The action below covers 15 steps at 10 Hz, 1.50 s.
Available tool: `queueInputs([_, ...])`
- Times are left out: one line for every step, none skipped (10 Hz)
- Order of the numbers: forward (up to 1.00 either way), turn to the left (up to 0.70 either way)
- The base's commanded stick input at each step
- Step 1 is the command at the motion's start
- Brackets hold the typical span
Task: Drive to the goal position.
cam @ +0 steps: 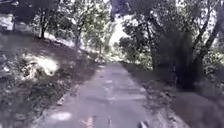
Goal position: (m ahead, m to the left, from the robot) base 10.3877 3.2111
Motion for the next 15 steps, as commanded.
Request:
queueInputs([0.5, 0.0])
queueInputs([0.5, 0.0])
queueInputs([0.5, 0.0])
queueInputs([0.5, 0.0])
queueInputs([0.5, 0.0])
queueInputs([0.5, 0.0])
queueInputs([0.5, 0.0])
queueInputs([0.5, 0.0])
queueInputs([0.5, 0.0])
queueInputs([0.5, 0.0])
queueInputs([0.5, 0.0])
queueInputs([0.5, 0.0])
queueInputs([0.5, 0.0])
queueInputs([0.5, 0.0])
queueInputs([0.5, 0.0])
